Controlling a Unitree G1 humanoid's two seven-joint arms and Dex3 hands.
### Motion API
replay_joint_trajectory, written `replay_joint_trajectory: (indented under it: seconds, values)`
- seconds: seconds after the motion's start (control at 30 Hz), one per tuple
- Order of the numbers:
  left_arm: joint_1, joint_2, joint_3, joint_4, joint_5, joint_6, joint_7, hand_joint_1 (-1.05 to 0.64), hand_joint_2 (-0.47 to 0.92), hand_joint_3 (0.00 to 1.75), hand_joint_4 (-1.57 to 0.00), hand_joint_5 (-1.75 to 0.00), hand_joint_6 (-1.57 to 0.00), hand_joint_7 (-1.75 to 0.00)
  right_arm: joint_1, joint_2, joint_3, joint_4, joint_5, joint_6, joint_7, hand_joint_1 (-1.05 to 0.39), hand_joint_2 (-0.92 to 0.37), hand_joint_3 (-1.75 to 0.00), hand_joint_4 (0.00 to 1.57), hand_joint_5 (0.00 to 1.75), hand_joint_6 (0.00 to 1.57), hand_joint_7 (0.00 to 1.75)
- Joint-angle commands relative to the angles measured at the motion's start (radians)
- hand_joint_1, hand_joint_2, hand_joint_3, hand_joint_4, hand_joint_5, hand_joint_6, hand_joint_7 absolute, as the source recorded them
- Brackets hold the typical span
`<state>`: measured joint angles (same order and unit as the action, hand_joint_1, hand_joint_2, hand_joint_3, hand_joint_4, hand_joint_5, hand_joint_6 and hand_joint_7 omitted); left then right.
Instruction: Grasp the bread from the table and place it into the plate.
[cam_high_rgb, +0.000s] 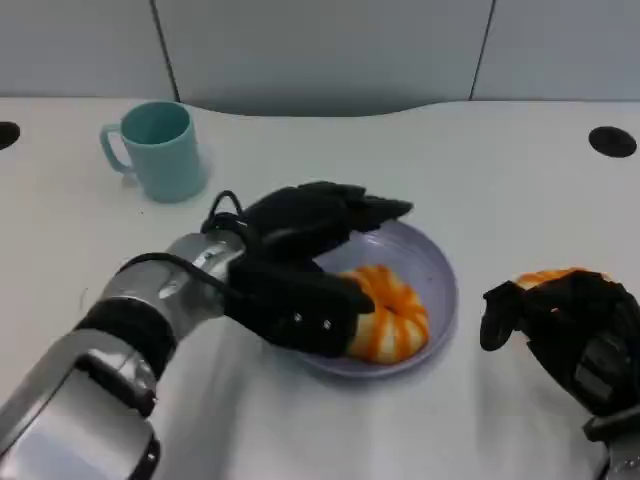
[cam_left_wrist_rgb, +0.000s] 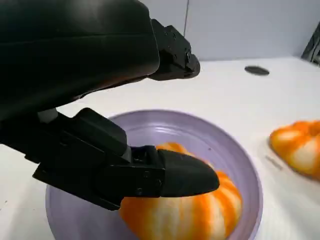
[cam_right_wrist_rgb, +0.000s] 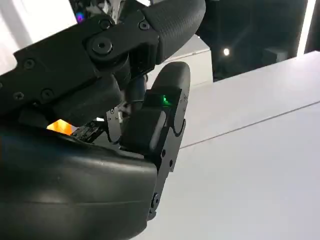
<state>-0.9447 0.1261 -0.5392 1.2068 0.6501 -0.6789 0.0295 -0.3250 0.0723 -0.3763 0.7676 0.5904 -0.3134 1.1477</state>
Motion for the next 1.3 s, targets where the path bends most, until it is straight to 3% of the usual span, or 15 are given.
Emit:
replay_joint_trajectory:
  seconds: [0.03,0.17,0.2,0.23,0.3,0.37,0.53,0.6,0.7,0.77,1.0,1.07,1.1,1.2,1.3]
  values:
    - [0.074,0.070,0.127,-0.078,-0.174,-0.125,-0.086,-1.05,0.92,0.73,0.00,0.00,-0.01,0.00,0.018,-0.014,0.012,-0.032,0.000,0.008,-0.019,-0.55,-0.82,0.00,0.75,1.41,1.24,0.08]
    - [0.187,0.027,0.343,-0.142,-0.609,-0.264,-0.388,-1.05,0.92,0.64,-0.07,-0.05,-0.08,-0.05,0.021,-0.010,0.015,-0.038,-0.001,-0.015,-0.025,-0.55,-0.83,-0.01,0.73,1.45,1.22,0.09]
    - [0.227,0.004,0.405,-0.190,-0.754,-0.188,-0.508,-1.05,0.92,0.62,-0.10,-0.07,-0.10,-0.06,0.018,-0.015,0.015,-0.033,-0.002,-0.016,-0.020,-0.55,-0.84,-0.01,0.72,1.46,1.21,0.09]
    - [0.262,-0.014,0.452,-0.231,-0.861,-0.119,-0.594,-1.05,0.92,0.58,-0.06,-0.30,-0.08,-0.14,0.014,-0.019,0.012,-0.028,0.000,-0.017,-0.015,-0.55,-0.84,0.00,0.72,1.47,1.21,0.09]
    - [0.334,-0.031,0.519,-0.289,-1.010,0.008,-0.728,-1.05,0.92,0.60,-0.01,-0.48,-0.04,-0.21,0.011,-0.024,0.006,-0.023,0.008,-0.002,-0.014,-0.55,-0.83,0.00,0.73,1.45,1.21,0.10]
    - [0.400,-0.034,0.555,-0.326,-1.083,0.090,-0.798,-1.05,0.92,0.61,0.00,-0.52,-0.02,-0.23,0.011,-0.029,0.001,-0.022,0.015,0.011,-0.012,-0.55,-0.82,0.00,0.75,1.43,1.21,0.10]
    - [0.580,-0.041,0.655,-0.444,-1.334,0.579,-1.009,-1.05,0.92,0.60,0.00,-0.54,-0.02,-0.25,0.017,-0.070,-0.007,-0.017,0.007,0.025,-0.004,-0.57,-0.82,-0.01,0.76,1.39,1.21,0.11]
    - [0.632,-0.046,0.674,-0.491,-1.371,0.673,-1.027,-1.05,0.92,0.59,0.00,-0.64,-0.05,-0.28,0.020,-0.084,-0.010,-0.020,0.008,0.038,-0.009,-0.57,-0.83,-0.01,0.75,1.39,1.21,0.11]
    - [0.703,-0.058,0.710,-0.539,-1.392,0.758,-1.028,-1.05,0.92,0.51,-0.29,-0.82,-0.38,-0.40,0.013,-0.112,-0.014,-0.002,0.016,0.073,0.008,-0.55,-0.82,0.00,0.73,1.41,1.20,0.13]
    - [0.710,-0.067,0.731,-0.542,-1.395,0.791,-1.036,-1.05,0.92,0.48,-0.43,-0.84,-0.50,-0.42,0.008,-0.122,-0.016,0.009,0.019,0.079,0.014,-0.55,-0.82,0.00,0.73,1.41,1.20,0.14]
    - [0.699,-0.075,0.764,-0.532,-1.358,0.803,-1.029,-1.05,0.92,0.47,-0.47,-0.84,-0.54,-0.41,-0.004,-0.125,-0.020,0.041,0.021,0.070,0.027,-0.55,-0.82,0.00,0.74,1.40,1.19,0.16]
    - [0.679,-0.072,0.773,-0.496,-1.332,0.781,-1.017,-1.05,0.92,0.46,-0.42,-1.32,-0.50,-0.67,-0.019,-0.126,-0.026,0.079,0.021,0.055,0.041,-0.52,-0.83,0.00,0.76,1.37,1.18,0.16]
    - [0.667,-0.068,0.780,-0.481,-1.322,0.776,-1.012,-1.05,0.92,0.46,-0.40,-1.41,-0.49,-0.73,-0.039,-0.127,-0.036,0.112,0.028,0.044,0.070,-0.51,-0.83,0.00,0.76,1.36,1.18,0.15]
    - [0.649,-0.062,0.794,-0.459,-1.304,0.777,-1.013,-1.05,0.92,0.43,-0.39,-1.55,-0.46,-0.92,-0.079,-0.127,-0.063,0.183,0.044,0.021,0.129,-0.47,-0.84,-0.01,0.77,1.34,1.17,0.15]
    - [0.646,-0.056,0.804,-0.448,-1.284,0.777,-1.008,-1.05,0.92,0.39,-0.43,-1.55,-0.48,-1.04,-0.096,-0.120,-0.081,0.223,0.046,0.003,0.150,-0.46,-0.84,0.00,0.79,1.32,1.18,0.14]
